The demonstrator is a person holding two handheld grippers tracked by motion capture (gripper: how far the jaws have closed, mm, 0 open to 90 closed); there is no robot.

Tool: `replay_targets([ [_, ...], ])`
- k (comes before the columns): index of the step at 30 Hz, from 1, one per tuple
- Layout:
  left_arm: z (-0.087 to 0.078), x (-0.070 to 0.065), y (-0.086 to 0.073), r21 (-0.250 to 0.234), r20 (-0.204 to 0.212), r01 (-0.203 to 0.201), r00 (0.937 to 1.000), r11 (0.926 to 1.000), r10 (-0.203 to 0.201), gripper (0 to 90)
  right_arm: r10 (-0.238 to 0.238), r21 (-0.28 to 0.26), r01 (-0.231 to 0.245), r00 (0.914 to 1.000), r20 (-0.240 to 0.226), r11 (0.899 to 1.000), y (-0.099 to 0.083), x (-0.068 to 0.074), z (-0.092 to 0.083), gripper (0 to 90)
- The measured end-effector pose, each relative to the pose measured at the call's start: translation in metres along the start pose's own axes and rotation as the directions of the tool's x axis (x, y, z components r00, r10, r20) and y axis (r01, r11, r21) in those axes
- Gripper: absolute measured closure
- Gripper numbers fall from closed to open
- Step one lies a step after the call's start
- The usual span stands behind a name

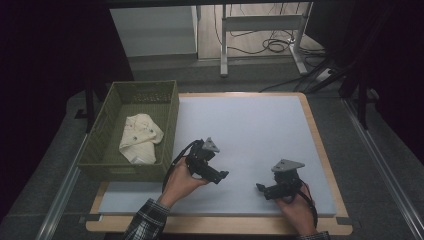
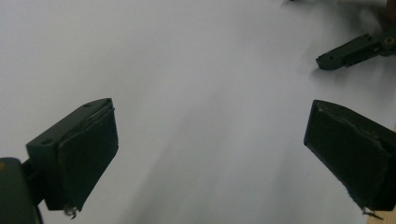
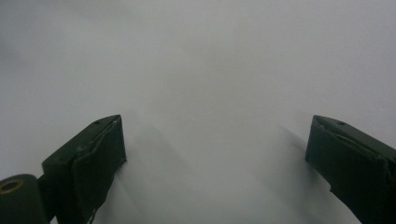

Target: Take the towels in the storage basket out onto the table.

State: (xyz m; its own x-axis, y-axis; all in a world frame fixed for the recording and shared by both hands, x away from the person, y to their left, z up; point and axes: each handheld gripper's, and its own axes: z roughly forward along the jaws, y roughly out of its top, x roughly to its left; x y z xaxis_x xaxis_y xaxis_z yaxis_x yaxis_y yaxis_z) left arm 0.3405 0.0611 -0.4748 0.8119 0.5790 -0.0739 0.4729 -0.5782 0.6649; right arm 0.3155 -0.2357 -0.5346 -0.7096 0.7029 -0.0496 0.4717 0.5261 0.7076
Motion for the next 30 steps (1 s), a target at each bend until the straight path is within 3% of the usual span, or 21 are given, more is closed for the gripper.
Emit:
replay_targets([
  [13,-0.020,0.022,0.034,0.023,-0.020,0.017,0.9997,0.9996,-0.016,1.8,-0.001,-0.002,0.001,1.0000,-0.002,1.000,0.000,0.000,0.000,5.1],
  [17,-0.024,0.028,0.038,0.032,-0.033,0.016,0.9993,0.9994,-0.015,1.8,0.000,-0.002,0.000,1.0000,-0.001,1.000,0.000,0.000,0.000,5.1],
  [24,-0.036,0.050,0.046,0.055,-0.049,0.025,0.9985,0.9982,-0.022,1.6,0.001,-0.002,-0.001,1.0000,-0.001,1.000,0.000,0.000,0.000,5.1],
  [30,-0.048,0.065,0.049,0.053,-0.066,0.052,0.9966,0.9972,-0.049,1.7,-0.001,-0.003,0.001,1.0000,-0.001,1.000,0.000,0.000,0.000,5.1],
])
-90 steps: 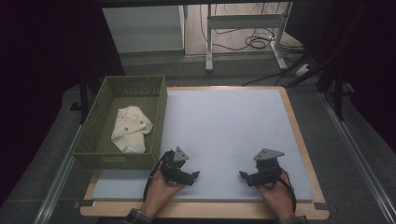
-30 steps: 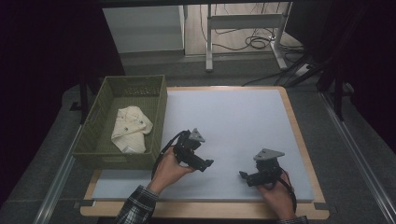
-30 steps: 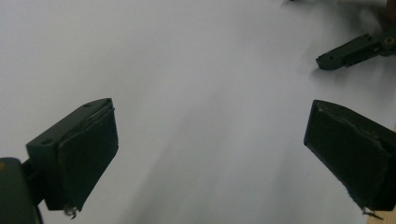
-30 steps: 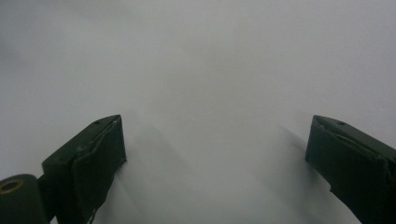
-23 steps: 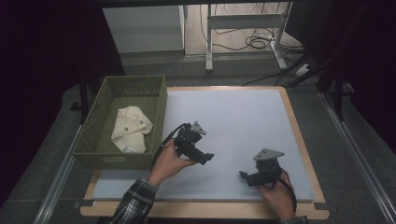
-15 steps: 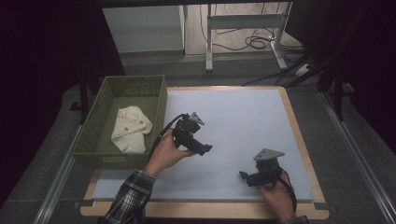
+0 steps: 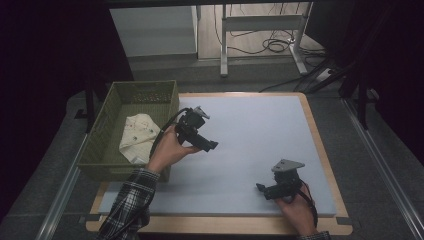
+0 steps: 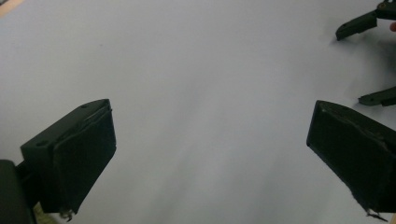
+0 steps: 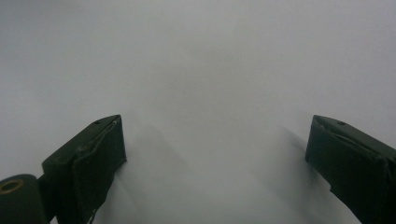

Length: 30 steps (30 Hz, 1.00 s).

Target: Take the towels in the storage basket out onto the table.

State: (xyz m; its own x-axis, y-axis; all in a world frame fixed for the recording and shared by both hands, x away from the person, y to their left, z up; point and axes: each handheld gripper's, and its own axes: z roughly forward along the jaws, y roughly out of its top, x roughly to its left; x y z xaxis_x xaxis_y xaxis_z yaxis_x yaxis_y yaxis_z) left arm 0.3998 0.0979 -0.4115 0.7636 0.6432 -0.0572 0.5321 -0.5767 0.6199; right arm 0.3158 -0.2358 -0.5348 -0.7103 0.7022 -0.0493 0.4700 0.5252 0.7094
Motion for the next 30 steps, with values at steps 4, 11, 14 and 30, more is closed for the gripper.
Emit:
replay_targets([
  [4,-0.011,0.016,0.000,0.010,-0.035,0.023,0.9991,0.9997,-0.023,1.7,0.000,0.000,0.000,1.0000,0.000,1.000,0.000,0.000,0.000,5.1],
  [11,-0.026,0.040,-0.006,0.012,-0.079,0.076,0.9941,0.9970,-0.075,1.8,0.000,0.000,0.000,1.0000,-0.001,1.000,0.000,0.000,0.000,5.1],
  [14,-0.031,0.047,-0.009,0.015,-0.093,0.088,0.9920,0.9960,-0.086,2.0,0.000,0.000,0.000,1.0000,0.000,1.000,0.000,0.000,0.000,5.1],
  [30,-0.068,0.110,-0.041,0.010,-0.216,0.234,0.9499,0.9723,-0.226,2.5,-0.002,0.001,0.002,1.0000,-0.001,1.000,0.000,0.000,0.000,5.1],
])
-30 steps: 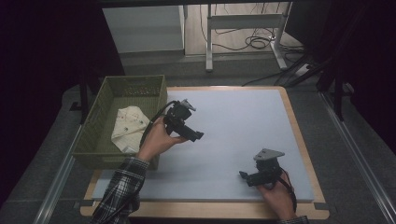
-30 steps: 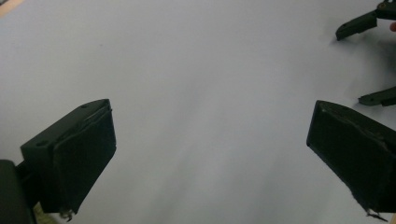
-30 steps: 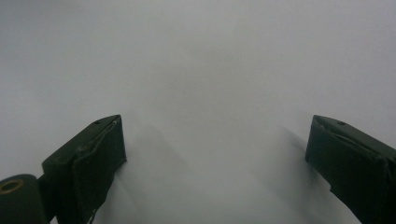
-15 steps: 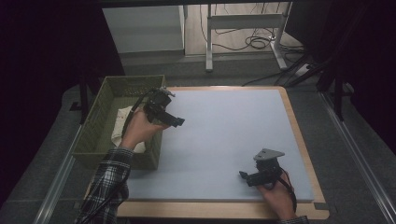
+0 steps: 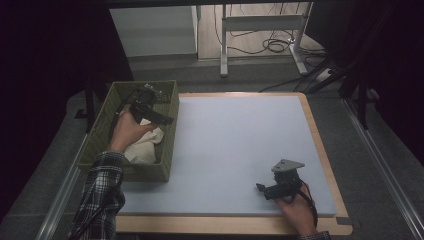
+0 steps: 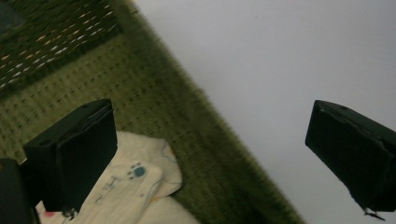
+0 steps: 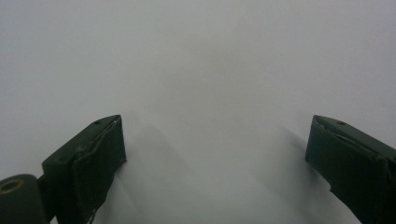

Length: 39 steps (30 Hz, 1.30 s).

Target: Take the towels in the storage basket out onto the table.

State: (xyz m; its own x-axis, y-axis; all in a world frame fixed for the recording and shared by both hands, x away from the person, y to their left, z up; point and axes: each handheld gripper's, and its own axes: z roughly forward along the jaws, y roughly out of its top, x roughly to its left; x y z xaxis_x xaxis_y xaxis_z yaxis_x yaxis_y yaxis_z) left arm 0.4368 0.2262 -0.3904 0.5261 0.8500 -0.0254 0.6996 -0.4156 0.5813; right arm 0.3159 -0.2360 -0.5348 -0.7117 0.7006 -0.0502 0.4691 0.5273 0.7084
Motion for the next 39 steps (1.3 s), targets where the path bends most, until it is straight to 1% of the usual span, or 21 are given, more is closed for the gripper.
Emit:
replay_targets([
  [6,0.005,0.022,-0.012,0.024,-0.032,0.053,0.9981,0.9983,-0.053,2.5,0.000,0.000,0.000,1.0000,0.000,1.000,0.000,0.000,0.000,5.1],
  [7,0.005,0.022,-0.012,0.024,-0.032,0.053,0.9981,0.9983,-0.053,2.5,0.000,0.000,0.000,1.0000,0.000,1.000,0.000,0.000,0.000,5.1],
  [8,0.008,0.028,-0.016,0.031,-0.035,0.078,0.9964,0.9964,-0.077,2.5,0.000,0.000,0.000,1.0000,0.000,1.000,0.000,0.000,0.000,5.1],
  [10,0.012,0.034,-0.020,0.041,-0.043,0.095,0.9947,0.9946,-0.093,2.4,0.000,0.000,0.000,1.0000,0.000,1.000,0.000,0.000,0.000,5.1],
  [13,0.019,0.041,-0.027,0.070,-0.058,0.106,0.9931,0.9919,-0.102,1.3,-0.001,0.000,0.001,1.0000,0.000,1.000,0.000,0.000,0.000,5.1],
  [14,0.019,0.041,-0.027,0.070,-0.058,0.106,0.9931,0.9919,-0.102,1.2,-0.001,0.000,0.001,1.0000,0.000,1.000,0.000,0.000,0.000,5.1],
  [15,0.025,0.046,-0.031,0.090,-0.076,0.118,0.9908,0.9889,-0.111,1.2,0.000,0.000,0.000,1.0000,0.000,1.000,0.000,0.000,0.000,5.1],
  [17,0.032,0.051,-0.036,0.109,-0.083,0.128,0.9894,0.9858,-0.120,1.1,0.000,0.000,0.000,1.0000,-0.001,1.000,0.000,0.000,0.000,5.1],
  [20,0.042,0.057,-0.042,0.138,-0.105,0.139,0.9866,0.9807,-0.125,0.8,0.000,0.000,0.000,1.0000,-0.001,1.000,0.000,0.000,0.000,5.1],
  [24,0.053,0.065,-0.048,0.178,-0.132,0.152,0.9828,0.9722,-0.129,0.6,0.000,0.000,0.000,1.0000,-0.001,1.000,0.000,0.000,0.000,5.1],
  [25,0.053,0.065,-0.048,0.178,-0.132,0.152,0.9828,0.9722,-0.129,0.7,0.000,0.000,0.000,1.0000,-0.001,1.000,0.000,0.000,0.000,5.1],
  [26,0.059,0.069,-0.051,0.199,-0.138,0.160,0.9814,0.9670,-0.134,0.6,0.000,0.000,0.000,1.0000,-0.001,1.000,0.000,0.000,0.000,5.1],
  [27,0.059,0.069,-0.051,0.199,-0.138,0.160,0.9814,0.9670,-0.134,0.6,0.000,0.000,0.000,1.0000,-0.001,1.000,0.000,0.000,0.000,5.1],
  [28,0.063,0.071,-0.052,0.210,-0.150,0.166,0.9793,0.9635,-0.136,0.6,0.000,0.000,0.000,1.0000,-0.001,1.000,0.000,0.000,0.000,5.1],
  [29,0.067,0.074,-0.054,0.228,-0.160,0.175,0.9770,0.9578,-0.140,0.7,0.000,0.000,0.000,1.0000,-0.001,1.000,0.000,0.000,0.000,5.1],
  [32,0.074,0.080,-0.057,0.251,-0.165,0.197,0.9735,0.9477,-0.159,0.7,0.001,0.001,-0.001,1.0000,-0.001,1.000,0.000,0.000,0.000,5.0],
  [33,0.074,0.080,-0.057,0.251,-0.165,0.197,0.9735,0.9477,-0.159,0.7,0.001,0.001,-0.001,1.0000,-0.001,1.000,0.000,0.000,0.000,5.0],
  [34,0.079,0.083,-0.059,0.278,-0.166,0.213,0.9711,0.9368,-0.171,0.7,0.001,0.001,-0.001,1.0000,-0.001,1.000,0.000,0.000,0.000,5.1],
  [36,0.083,0.084,-0.058,0.307,-0.178,0.214,0.9701,0.9273,-0.165,0.7,0.001,0.001,-0.001,1.0000,-0.001,1.000,0.000,0.000,0.000,5.1],
  [39,0.088,0.086,-0.057,0.337,-0.173,0.223,0.9697,0.9147,-0.172,1.3,0.001,0.001,-0.001,1.0000,-0.001,1.000,0.000,0.000,0.000,5.1],
])
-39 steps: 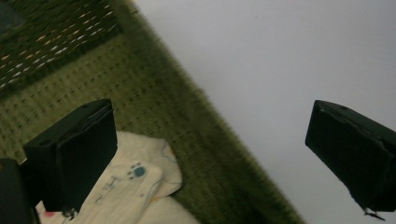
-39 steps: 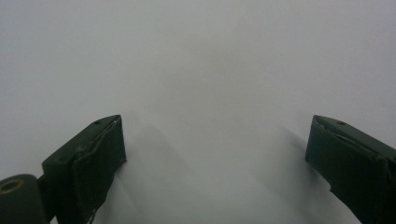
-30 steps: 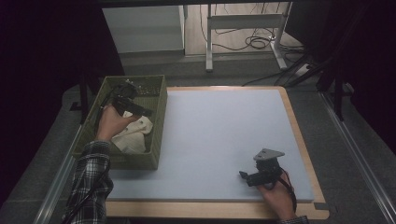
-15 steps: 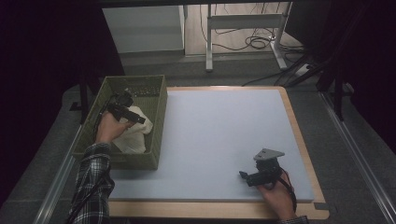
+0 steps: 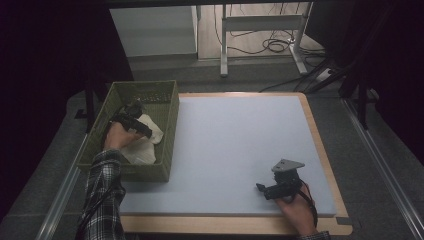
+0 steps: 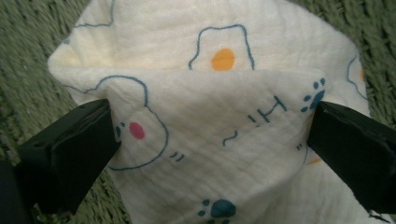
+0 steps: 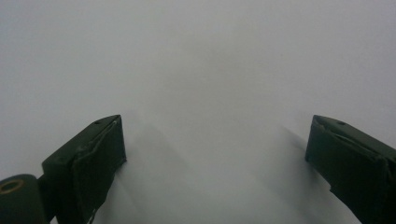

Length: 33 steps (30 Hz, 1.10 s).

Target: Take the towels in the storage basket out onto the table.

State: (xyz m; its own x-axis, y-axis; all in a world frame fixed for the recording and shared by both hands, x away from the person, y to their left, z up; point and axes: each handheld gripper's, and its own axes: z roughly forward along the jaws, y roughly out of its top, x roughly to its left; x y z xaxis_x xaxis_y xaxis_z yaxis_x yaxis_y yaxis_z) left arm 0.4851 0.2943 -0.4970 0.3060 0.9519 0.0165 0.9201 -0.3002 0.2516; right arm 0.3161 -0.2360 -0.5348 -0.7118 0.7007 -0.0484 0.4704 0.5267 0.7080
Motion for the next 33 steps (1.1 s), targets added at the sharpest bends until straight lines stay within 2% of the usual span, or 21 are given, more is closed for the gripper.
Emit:
replay_targets([
  [3,0.008,0.001,0.002,0.063,0.010,-0.012,0.9999,0.9979,0.011,4.1,0.000,0.000,0.000,1.0000,0.000,1.000,0.000,0.000,0.000,5.1],
  [5,0.014,0.000,0.002,0.107,0.031,-0.021,0.9994,0.9940,0.018,8.1,0.000,0.000,0.000,1.0000,0.000,1.000,0.000,0.000,0.000,5.1],
  [7,0.015,-0.001,0.001,0.111,0.055,-0.021,0.9984,0.9935,0.015,11.8,0.000,0.000,0.000,1.0000,0.000,1.000,0.000,0.000,0.000,5.1],
  [11,0.009,0.000,-0.002,0.105,0.096,-0.011,0.9954,0.9944,0.001,37.6,0.000,0.000,0.000,1.0000,0.000,1.000,0.000,0.000,0.000,5.1],
  [14,0.006,0.000,-0.003,0.098,0.114,-0.024,0.9934,0.9949,0.013,61.0,0.000,0.000,0.000,1.0000,0.000,1.000,0.000,0.000,0.000,5.1],
  [15,0.005,-0.002,-0.003,0.103,0.116,-0.035,0.9930,0.9941,0.023,61.0,0.000,0.000,0.000,1.0000,0.000,1.000,0.000,0.000,0.000,5.1],
  [16,0.004,-0.004,-0.003,0.112,0.114,-0.050,0.9928,0.9925,0.037,71.7,0.000,0.000,0.000,1.0000,0.000,1.000,0.000,0.000,0.000,5.1],
  [20,0.002,-0.005,-0.002,0.114,0.107,-0.063,0.9929,0.9915,0.051,74.8,0.000,0.000,0.000,1.0000,0.000,1.000,0.000,0.000,0.000,5.1],
  [23,-0.004,-0.003,-0.004,0.079,0.122,-0.045,0.9919,0.9958,0.035,75.0,-0.001,0.000,0.001,1.0000,0.000,1.000,0.000,0.000,0.000,5.1],
  [25,-0.009,-0.004,-0.005,0.045,0.112,-0.048,0.9928,0.9978,0.043,74.9,-0.002,0.000,0.002,1.0000,0.000,1.000,0.000,0.000,0.000,5.1],
  [26,-0.009,-0.004,-0.005,0.045,0.112,-0.048,0.9928,0.9978,0.043,74.9,-0.002,0.000,0.002,1.0000,0.000,1.000,0.000,0.000,0.000,5.1],
  [27,-0.017,-0.004,-0.006,0.027,0.122,-0.052,0.9914,0.9983,0.048,74.8,-0.002,0.000,0.002,1.0000,0.000,1.000,0.000,0.000,0.000,5.1],
  [28,-0.017,-0.004,-0.006,0.027,0.122,-0.052,0.9914,0.9983,0.048,74.8,-0.002,-0.001,0.002,1.0000,0.000,1.000,0.000,0.000,0.000,5.1],
  [30,-0.032,-0.003,-0.008,-0.013,0.126,-0.049,0.9907,0.9987,0.051,74.8,-0.002,-0.001,0.002,1.0000,0.000,1.000,0.000,0.000,0.000,5.1],
  [33,-0.049,-0.001,-0.010,-0.050,0.110,-0.056,0.9921,0.9972,0.061,74.7,-0.003,-0.001,0.003,1.0000,0.000,1.000,0.000,0.000,0.000,5.1],
])
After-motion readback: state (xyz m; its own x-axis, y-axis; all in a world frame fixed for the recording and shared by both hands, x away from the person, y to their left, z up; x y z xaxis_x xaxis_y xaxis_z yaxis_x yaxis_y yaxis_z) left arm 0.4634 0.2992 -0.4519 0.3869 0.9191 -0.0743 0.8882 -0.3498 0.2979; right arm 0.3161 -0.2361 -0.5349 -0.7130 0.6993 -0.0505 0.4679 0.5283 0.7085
